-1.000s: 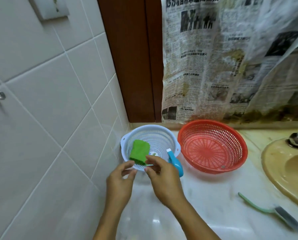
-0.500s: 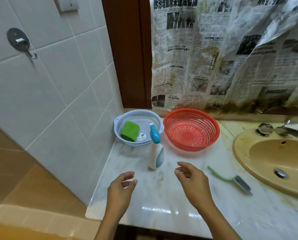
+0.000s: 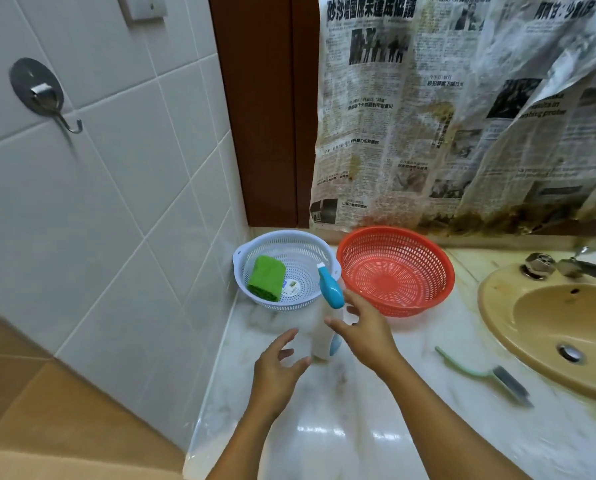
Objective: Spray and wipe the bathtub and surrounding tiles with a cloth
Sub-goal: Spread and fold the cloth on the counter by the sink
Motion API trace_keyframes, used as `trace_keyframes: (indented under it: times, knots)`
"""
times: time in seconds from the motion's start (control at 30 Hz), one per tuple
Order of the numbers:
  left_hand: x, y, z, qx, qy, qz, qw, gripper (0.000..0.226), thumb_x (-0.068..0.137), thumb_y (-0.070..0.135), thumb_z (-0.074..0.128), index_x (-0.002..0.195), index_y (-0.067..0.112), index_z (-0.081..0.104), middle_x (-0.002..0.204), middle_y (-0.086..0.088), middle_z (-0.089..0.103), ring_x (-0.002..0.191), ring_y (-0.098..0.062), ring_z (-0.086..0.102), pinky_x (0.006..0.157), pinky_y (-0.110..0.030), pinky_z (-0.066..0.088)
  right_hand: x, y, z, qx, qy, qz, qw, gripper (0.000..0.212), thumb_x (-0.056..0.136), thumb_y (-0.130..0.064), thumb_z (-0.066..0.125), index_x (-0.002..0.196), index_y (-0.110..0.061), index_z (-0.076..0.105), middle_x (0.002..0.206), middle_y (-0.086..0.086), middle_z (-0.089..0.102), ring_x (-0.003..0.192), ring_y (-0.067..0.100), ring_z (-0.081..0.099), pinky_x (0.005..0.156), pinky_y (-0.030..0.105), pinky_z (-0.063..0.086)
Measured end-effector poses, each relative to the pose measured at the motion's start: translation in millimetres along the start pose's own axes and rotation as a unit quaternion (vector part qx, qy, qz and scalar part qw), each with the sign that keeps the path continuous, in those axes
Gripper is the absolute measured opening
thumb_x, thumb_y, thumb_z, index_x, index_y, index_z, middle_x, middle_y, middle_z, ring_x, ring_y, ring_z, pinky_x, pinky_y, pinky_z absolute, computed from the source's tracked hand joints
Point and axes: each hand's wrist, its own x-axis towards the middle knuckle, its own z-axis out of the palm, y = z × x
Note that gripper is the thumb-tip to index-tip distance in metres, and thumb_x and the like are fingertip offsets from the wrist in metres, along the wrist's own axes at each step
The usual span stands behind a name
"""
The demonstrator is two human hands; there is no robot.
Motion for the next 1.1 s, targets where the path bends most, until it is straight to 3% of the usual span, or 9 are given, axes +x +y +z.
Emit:
trace_keyframes:
  times: [0.13, 0.33, 0.43, 0.57, 0.63, 0.77, 0.83, 0.97, 1.1]
  knots:
    - [21, 0, 11, -0.005, -0.068, 0.0, 0.998, 0.057, 0.081, 0.024, 0.082, 0.132, 0.04, 0.062, 0.124, 0.025, 0.067, 0.109, -0.004, 0.065, 0.086, -0.018, 0.054, 18, 4, 20, -0.016, -0.014, -0.006, 1.0, 0.046, 0.085, -0.033, 0.08, 0.126, -0.034, 0.061, 0.107, -0.021, 0.067, 0.104, 0.002, 0.061, 0.086, 0.024, 0.049]
    - [25, -1, 24, -0.03, -0.056, -0.002, 0.998, 0.042, 0.081, 0.009, 0.077, 0.112, 0.036, 0.07, 0.109, 0.02, 0.074, 0.096, -0.006, 0.071, 0.078, -0.014, 0.053, 11, 13, 11, -0.007, 0.005, 0.008, 1.0, 0.033, 0.089, -0.032, 0.077, 0.117, -0.036, 0.063, 0.096, -0.022, 0.067, 0.092, -0.005, 0.062, 0.077, 0.016, 0.047]
    - [25, -3, 31, -0.003, -0.065, 0.01, 0.998, 0.04, 0.079, 0.015, 0.082, 0.109, 0.038, 0.068, 0.109, 0.026, 0.071, 0.105, -0.004, 0.067, 0.085, -0.017, 0.053, 7, 19, -3, 0.019, 0.005, 0.014, 1.0, 0.021, 0.088, -0.033, 0.077, 0.103, -0.042, 0.066, 0.098, -0.007, 0.073, 0.095, 0.01, 0.065, 0.081, 0.025, 0.052]
    - [20, 4, 48, 0.016, -0.102, 0.014, 0.995, 0.069, 0.073, 0.026, 0.086, 0.131, 0.047, 0.056, 0.129, 0.028, 0.061, 0.121, 0.0, 0.057, 0.096, -0.021, 0.052, -1, 27, -22, 0.065, -0.012, 0.02, 0.998, 0.024, 0.088, -0.031, 0.078, 0.11, -0.035, 0.071, 0.101, -0.015, 0.074, 0.098, -0.002, 0.066, 0.087, 0.022, 0.052]
    - [16, 11, 58, 0.013, -0.116, 0.015, 0.993, 0.08, 0.073, 0.028, 0.087, 0.141, 0.05, 0.049, 0.135, 0.025, 0.059, 0.125, -0.001, 0.055, 0.092, -0.019, 0.053, -3, 32, -33, 0.095, -0.015, 0.023, 0.995, 0.025, 0.088, -0.029, 0.078, 0.112, -0.029, 0.072, 0.103, -0.015, 0.075, 0.1, -0.002, 0.067, 0.09, 0.026, 0.053]
    - [7, 30, 76, 0.014, -0.099, 0.043, 0.994, 0.083, 0.075, 0.02, 0.089, 0.144, 0.045, 0.05, 0.131, 0.032, 0.061, 0.123, 0.01, 0.054, 0.101, -0.023, 0.051, -2, 40, -58, 0.148, -0.028, 0.025, 0.988, 0.031, 0.085, -0.035, 0.08, 0.115, -0.028, 0.072, 0.109, -0.006, 0.075, 0.106, 0.012, 0.07, 0.097, 0.047, 0.056]
    - [3, 43, 84, 0.004, -0.079, 0.055, 0.995, 0.082, 0.075, 0.014, 0.089, 0.143, 0.042, 0.052, 0.126, 0.036, 0.061, 0.119, 0.012, 0.055, 0.098, -0.019, 0.052, 2, 38, -73, 0.154, -0.04, 0.009, 0.987, 0.03, 0.083, -0.04, 0.08, 0.109, -0.027, 0.073, 0.106, 0.002, 0.075, 0.104, 0.021, 0.071, 0.096, 0.054, 0.055]
    - [0, 71, 97, -0.02, -0.029, 0.089, 0.995, 0.079, 0.076, 0.006, 0.087, 0.138, 0.042, 0.055, 0.124, 0.032, 0.065, 0.118, 0.007, 0.059, 0.092, -0.018, 0.053, 16, 20, -98, 0.164, -0.076, -0.024, 0.983, 0.016, 0.087, -0.025, 0.079, 0.102, -0.03, 0.074, 0.101, -0.004, 0.077, 0.101, 0.014, 0.072, 0.098, 0.048, 0.056]
    - [6, 95, 97, -0.032, 0.001, 0.113, 0.993, 0.08, 0.078, 0.005, 0.085, 0.139, 0.046, 0.053, 0.127, 0.036, 0.062, 0.118, 0.011, 0.057, 0.089, -0.017, 0.054, 35, -6, -110, 0.159, -0.093, -0.051, 0.982, 0.018, 0.084, -0.028, 0.081, 0.098, -0.037, 0.073, 0.098, -0.009, 0.076, 0.099, 0.011, 0.07, 0.095, 0.046, 0.057]
